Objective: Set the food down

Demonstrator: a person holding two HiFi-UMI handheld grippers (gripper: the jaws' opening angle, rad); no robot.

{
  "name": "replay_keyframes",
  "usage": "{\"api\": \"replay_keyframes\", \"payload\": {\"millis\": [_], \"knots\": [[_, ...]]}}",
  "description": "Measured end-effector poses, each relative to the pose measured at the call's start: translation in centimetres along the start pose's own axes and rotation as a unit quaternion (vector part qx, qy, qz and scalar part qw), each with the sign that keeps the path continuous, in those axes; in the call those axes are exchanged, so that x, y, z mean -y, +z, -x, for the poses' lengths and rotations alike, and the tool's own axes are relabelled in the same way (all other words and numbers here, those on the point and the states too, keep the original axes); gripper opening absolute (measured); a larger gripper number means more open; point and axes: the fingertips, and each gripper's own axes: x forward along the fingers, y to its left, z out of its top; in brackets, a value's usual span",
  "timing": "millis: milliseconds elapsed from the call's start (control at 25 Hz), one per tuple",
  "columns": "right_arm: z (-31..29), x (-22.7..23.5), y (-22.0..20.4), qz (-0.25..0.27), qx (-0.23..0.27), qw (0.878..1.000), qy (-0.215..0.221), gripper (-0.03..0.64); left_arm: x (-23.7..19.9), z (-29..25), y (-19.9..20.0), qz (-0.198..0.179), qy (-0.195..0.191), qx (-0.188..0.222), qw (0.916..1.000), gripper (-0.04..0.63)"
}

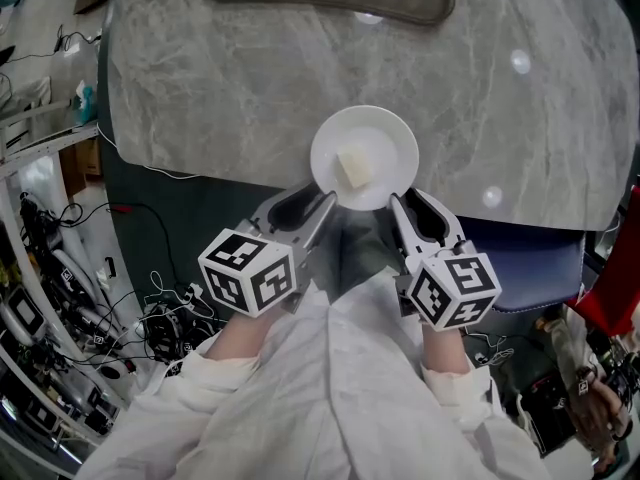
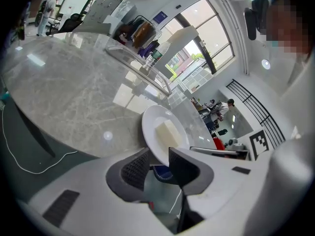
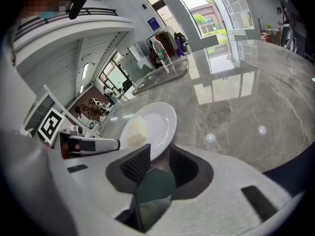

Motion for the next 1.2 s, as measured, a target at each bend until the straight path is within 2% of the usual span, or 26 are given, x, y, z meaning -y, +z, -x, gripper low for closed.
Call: {"api": "replay_keyframes", "payload": {"millis": [600, 960, 1200], "knots": [[0.4, 0.8, 0.0, -0.017, 0.018, 1.0, -0.006, 0.071, 0.0, -0.6, 0.6, -0.027, 0.029, 0.025, 0.9989, 0.092], [0.7, 0.9, 0.4, 0.002, 0.02, 1.0, 0.004, 0.06, 0.4, -0.8, 0.8, -0.041, 0.048, 0.034, 0.9974, 0.092], [1.0, 0.7, 1.2, 0.002, 0.023, 1.0, 0.012, 0.055, 1.0, -0.5, 1.5, -0.067, 0.055, 0.05, 0.995, 0.092]]}}
